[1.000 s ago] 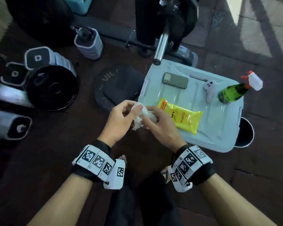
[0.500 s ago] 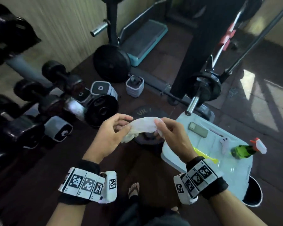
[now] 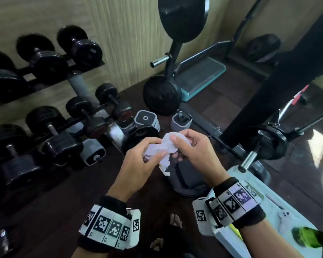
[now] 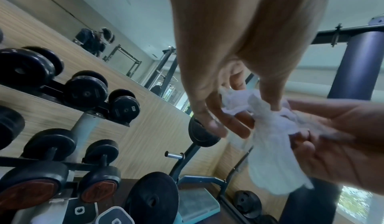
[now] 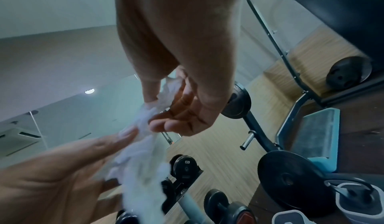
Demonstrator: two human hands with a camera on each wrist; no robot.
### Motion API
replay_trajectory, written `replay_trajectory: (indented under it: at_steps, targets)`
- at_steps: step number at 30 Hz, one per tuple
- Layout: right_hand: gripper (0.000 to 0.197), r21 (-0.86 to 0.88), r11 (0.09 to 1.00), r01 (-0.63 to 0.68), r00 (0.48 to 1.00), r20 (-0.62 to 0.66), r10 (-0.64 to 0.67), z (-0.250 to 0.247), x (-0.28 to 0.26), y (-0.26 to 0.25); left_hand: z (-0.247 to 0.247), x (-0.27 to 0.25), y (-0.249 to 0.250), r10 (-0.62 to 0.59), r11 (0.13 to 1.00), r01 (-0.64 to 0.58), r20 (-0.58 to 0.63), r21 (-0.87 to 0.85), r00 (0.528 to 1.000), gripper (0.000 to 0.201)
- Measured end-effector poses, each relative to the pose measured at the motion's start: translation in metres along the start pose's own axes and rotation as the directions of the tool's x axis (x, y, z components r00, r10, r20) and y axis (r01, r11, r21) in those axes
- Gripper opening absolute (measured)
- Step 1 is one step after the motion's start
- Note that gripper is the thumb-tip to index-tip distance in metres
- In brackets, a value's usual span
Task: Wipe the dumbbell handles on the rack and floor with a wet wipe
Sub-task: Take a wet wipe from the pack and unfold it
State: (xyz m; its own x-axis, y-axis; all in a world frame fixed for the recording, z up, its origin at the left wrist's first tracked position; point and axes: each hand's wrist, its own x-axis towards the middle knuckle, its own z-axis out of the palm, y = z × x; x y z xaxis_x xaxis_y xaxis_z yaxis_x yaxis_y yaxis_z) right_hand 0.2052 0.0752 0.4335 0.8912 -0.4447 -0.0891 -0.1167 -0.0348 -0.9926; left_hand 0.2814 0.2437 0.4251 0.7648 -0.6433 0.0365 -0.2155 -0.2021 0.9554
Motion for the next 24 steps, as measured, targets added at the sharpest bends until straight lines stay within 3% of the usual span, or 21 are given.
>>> replay_trajectory:
  at_steps: [5,9,13,15,18,24]
  targets:
    - [0.019,0.075,0.997,-0.028,0.999,0.033,0.025,-0.003,0.038,-0.004,-0.018,0.021,-0.002,-0.038,0.999,0.038,-0.127,-0.001,0.991,0.006]
    - [0.033,0.004,1.000,-0.011,0.963,0.269,0.009,-0.009,0.073,-0.004,-0.024,0.047,0.004,-0.045,0.999,0.046,-0.229,0.000,0.972,0.004]
    - [0.041,-0.161,0.980,0.120,0.902,0.431,-0.039,-0.013,0.107,-0.008,-0.027,0.071,0.013,-0.021,0.999,0.034,-0.270,0.043,0.963,0.007]
    - [0.037,-0.224,0.959,0.174,0.885,0.462,-0.053,-0.014,0.124,-0.008,-0.025,0.083,0.016,-0.029,0.998,0.043,-0.288,0.044,0.957,0.007]
    - [0.012,-0.307,0.924,0.228,0.876,0.480,-0.056,-0.011,0.147,-0.007,-0.025,0.097,0.018,-0.038,0.999,0.047,-0.332,0.020,0.942,0.006]
    - [0.016,-0.261,0.942,0.208,0.870,0.490,-0.056,-0.018,0.182,-0.002,-0.039,0.108,0.011,-0.065,0.996,0.082,-0.417,0.024,0.906,0.006]
